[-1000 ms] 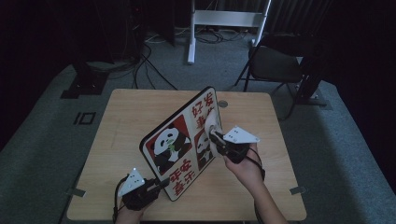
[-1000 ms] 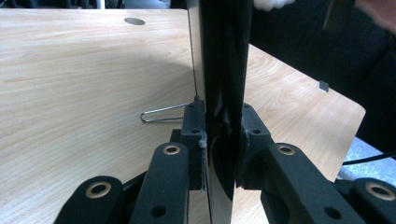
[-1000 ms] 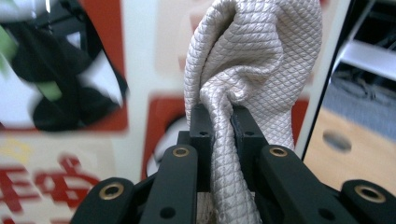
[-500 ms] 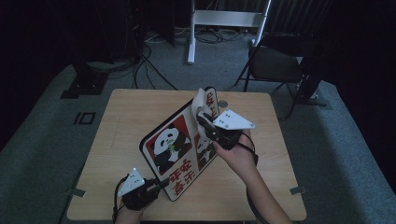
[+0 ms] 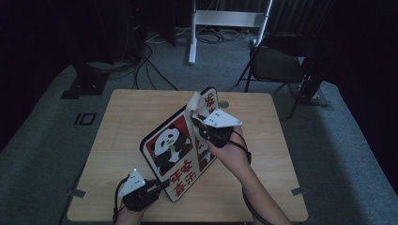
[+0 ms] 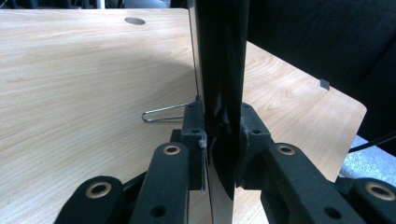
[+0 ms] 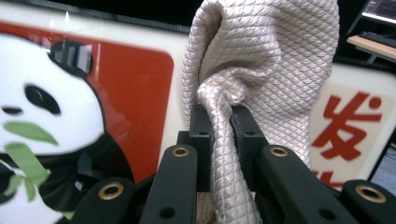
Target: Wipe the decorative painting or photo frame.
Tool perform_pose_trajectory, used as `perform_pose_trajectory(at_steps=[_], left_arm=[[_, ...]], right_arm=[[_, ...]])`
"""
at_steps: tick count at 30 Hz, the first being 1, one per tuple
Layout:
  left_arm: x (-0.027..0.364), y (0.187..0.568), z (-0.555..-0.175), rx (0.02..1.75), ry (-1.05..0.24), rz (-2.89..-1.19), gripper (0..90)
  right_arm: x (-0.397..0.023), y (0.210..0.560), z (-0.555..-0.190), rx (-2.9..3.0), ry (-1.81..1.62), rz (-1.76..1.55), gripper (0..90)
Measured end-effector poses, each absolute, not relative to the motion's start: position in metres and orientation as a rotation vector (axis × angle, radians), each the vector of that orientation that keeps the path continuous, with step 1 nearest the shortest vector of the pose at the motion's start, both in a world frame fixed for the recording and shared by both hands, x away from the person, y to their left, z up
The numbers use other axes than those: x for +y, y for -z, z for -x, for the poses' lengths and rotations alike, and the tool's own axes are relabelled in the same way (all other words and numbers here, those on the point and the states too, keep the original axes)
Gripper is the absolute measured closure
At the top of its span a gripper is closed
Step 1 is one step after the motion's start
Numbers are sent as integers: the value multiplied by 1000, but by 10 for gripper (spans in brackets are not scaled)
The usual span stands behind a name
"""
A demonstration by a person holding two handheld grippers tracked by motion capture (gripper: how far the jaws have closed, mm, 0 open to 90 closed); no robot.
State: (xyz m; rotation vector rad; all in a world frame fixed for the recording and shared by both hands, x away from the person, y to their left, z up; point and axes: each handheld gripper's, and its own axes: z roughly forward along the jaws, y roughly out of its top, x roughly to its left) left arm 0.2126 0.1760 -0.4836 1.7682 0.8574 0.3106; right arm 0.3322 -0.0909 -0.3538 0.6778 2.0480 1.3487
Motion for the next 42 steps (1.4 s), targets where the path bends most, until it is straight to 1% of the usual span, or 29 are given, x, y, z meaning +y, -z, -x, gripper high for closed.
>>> perform_pose_trajectory(at_steps=[25, 42], left_arm=[[175, 483, -212, 851, -320, -1778, 773], [174, 483, -211, 853, -323, -1775, 773]], right_arm=[[-109, 431, -321, 2187, -1228, -775, 812], [-120, 476, -315, 2265, -1155, -857, 810]])
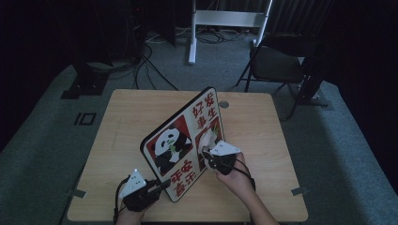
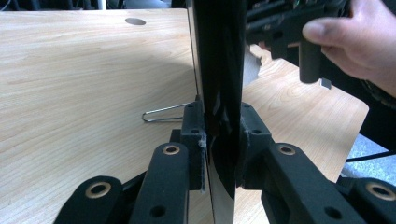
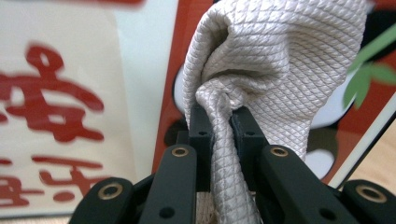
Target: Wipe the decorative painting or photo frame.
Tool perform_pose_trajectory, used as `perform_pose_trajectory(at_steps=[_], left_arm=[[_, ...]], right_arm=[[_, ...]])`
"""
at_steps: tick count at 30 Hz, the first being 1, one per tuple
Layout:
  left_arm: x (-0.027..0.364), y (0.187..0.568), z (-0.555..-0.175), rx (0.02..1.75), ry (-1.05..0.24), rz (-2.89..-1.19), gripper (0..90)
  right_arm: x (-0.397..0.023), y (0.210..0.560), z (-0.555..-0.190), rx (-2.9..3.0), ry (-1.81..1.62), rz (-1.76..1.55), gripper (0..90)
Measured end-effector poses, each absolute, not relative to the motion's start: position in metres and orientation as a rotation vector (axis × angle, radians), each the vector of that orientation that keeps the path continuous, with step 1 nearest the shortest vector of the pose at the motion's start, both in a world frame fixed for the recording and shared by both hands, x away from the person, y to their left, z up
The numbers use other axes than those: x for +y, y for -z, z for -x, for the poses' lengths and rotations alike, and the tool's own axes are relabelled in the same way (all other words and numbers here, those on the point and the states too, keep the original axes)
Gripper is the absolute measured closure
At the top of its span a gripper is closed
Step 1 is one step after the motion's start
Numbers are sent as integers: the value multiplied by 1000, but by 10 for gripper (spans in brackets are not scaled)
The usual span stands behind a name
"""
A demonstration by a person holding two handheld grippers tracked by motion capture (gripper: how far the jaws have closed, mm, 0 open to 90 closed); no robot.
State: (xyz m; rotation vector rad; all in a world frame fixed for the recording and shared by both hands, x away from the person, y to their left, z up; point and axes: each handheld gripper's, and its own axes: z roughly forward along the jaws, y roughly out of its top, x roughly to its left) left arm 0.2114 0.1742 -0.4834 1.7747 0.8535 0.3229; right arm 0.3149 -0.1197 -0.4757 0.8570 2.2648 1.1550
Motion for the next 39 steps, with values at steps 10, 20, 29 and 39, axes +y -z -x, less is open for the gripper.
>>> perform_pose_trajectory(at_steps=[10, 20, 29, 39], left_arm=[[174, 484, -212, 852, -321, -1772, 773], [174, 484, -212, 852, -321, -1772, 773], [174, 484, -211, 851, -319, -1772, 772], [174, 484, -212, 853, -325, -1769, 774]], right_arm=[[-125, 504, -311, 2312, -1115, -919, 810], [-129, 523, -310, 2350, -1072, -958, 810], [-133, 542, -309, 2386, -1039, -990, 810], [-138, 520, -310, 2330, -1088, -1003, 813]])
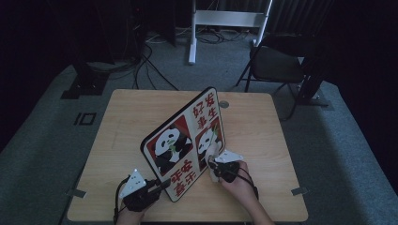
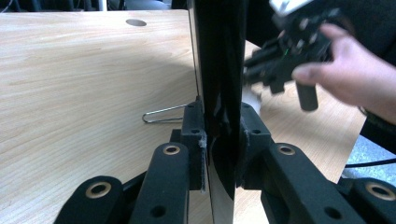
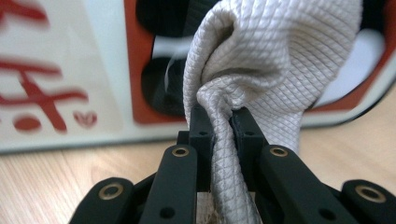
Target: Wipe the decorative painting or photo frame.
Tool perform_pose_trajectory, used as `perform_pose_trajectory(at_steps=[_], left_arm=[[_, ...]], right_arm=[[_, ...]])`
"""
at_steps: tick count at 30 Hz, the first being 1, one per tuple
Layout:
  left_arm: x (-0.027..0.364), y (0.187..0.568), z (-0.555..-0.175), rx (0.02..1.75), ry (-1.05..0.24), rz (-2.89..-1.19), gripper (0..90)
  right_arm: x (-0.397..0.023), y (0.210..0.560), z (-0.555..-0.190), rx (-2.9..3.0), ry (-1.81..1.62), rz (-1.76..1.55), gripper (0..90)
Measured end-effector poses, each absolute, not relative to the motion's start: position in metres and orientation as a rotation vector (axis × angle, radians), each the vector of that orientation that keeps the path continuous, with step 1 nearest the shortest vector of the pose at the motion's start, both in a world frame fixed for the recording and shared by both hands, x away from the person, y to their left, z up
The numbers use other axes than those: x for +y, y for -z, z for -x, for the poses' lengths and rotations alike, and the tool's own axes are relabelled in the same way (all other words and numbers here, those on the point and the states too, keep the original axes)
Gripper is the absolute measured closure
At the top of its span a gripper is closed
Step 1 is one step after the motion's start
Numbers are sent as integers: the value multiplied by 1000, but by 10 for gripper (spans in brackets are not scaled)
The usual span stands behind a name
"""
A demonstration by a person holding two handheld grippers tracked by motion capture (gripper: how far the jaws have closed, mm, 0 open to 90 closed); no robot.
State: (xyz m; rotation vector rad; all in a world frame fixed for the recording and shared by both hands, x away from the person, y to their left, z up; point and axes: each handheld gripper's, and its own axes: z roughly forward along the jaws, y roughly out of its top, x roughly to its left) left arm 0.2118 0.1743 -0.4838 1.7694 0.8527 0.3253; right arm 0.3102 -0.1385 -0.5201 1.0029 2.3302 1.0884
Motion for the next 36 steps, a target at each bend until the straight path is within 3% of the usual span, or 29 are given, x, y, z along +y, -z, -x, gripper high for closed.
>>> perform_pose_trajectory(at_steps=[11, 22, 36], left_arm=[[174, 484, -214, 848, -321, -1771, 777], [168, 484, -220, 822, -301, -1780, 775], [156, 485, -229, 789, -288, -1788, 776]], right_arm=[[-151, 434, -312, 2124, -1264, -904, 813], [-144, 370, -312, 1993, -1358, -788, 812], [-128, 328, -319, 1932, -1386, -702, 812]])
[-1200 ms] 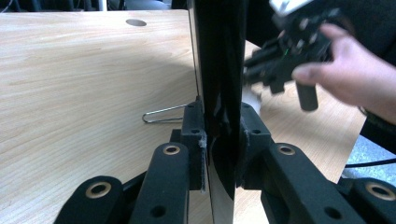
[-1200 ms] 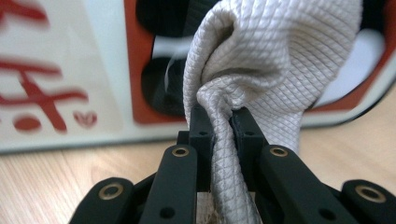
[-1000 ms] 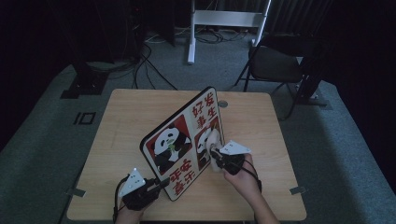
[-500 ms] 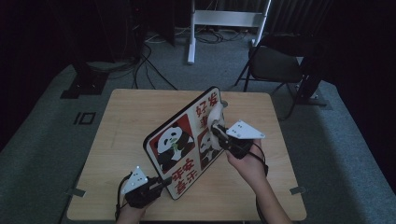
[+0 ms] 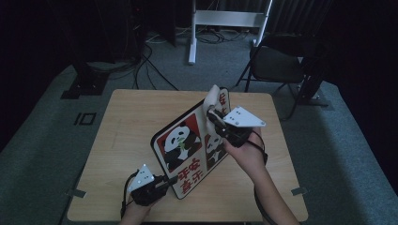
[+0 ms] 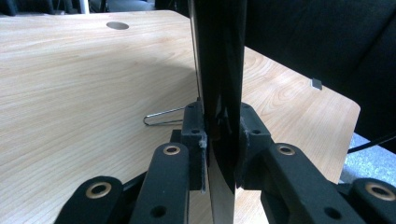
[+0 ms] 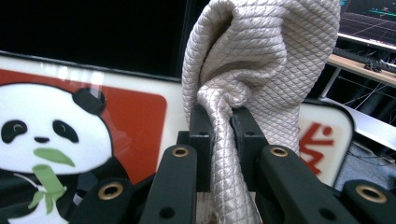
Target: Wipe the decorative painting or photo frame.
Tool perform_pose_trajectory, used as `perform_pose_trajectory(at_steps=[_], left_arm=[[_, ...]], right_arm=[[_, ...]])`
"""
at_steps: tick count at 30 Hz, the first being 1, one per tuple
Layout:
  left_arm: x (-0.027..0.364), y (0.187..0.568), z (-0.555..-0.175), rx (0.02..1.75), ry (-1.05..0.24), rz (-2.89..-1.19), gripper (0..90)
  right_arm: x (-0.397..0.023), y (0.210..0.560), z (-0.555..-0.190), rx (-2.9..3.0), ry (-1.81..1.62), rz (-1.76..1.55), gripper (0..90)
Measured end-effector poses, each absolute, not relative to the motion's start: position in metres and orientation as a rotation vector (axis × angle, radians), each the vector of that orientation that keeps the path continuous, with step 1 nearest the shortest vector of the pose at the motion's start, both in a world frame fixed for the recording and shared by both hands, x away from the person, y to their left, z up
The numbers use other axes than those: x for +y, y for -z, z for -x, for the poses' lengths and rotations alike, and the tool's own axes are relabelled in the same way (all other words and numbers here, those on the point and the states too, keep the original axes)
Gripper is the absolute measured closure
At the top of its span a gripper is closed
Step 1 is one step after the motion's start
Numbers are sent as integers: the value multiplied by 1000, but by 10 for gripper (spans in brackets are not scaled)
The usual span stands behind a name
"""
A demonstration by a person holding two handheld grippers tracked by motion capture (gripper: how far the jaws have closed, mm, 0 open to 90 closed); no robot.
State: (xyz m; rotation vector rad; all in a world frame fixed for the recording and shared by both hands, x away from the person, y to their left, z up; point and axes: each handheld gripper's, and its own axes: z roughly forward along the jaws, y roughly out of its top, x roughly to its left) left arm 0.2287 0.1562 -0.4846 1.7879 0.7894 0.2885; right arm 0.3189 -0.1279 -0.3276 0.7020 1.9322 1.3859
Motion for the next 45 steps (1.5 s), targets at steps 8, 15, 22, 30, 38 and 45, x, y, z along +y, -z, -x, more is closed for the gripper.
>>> perform_pose_trajectory(at_steps=[8, 15, 22, 30, 38, 45], left_arm=[[152, 485, -226, 767, -326, -1798, 772], [151, 485, -226, 772, -327, -1797, 768], [150, 485, -226, 767, -341, -1808, 764], [150, 484, -225, 766, -342, -1811, 764], [150, 484, -225, 765, -343, -1811, 764], [149, 484, -225, 767, -347, -1809, 764]], right_arm=[[-111, 328, -325, 1958, -1375, -671, 811], [-110, 343, -331, 1987, -1343, -689, 811], [-116, 363, -331, 2010, -1324, -727, 811], [-124, 387, -327, 2050, -1299, -765, 811], [-128, 405, -323, 2080, -1279, -795, 811], [-132, 418, -321, 2111, -1254, -811, 811]])
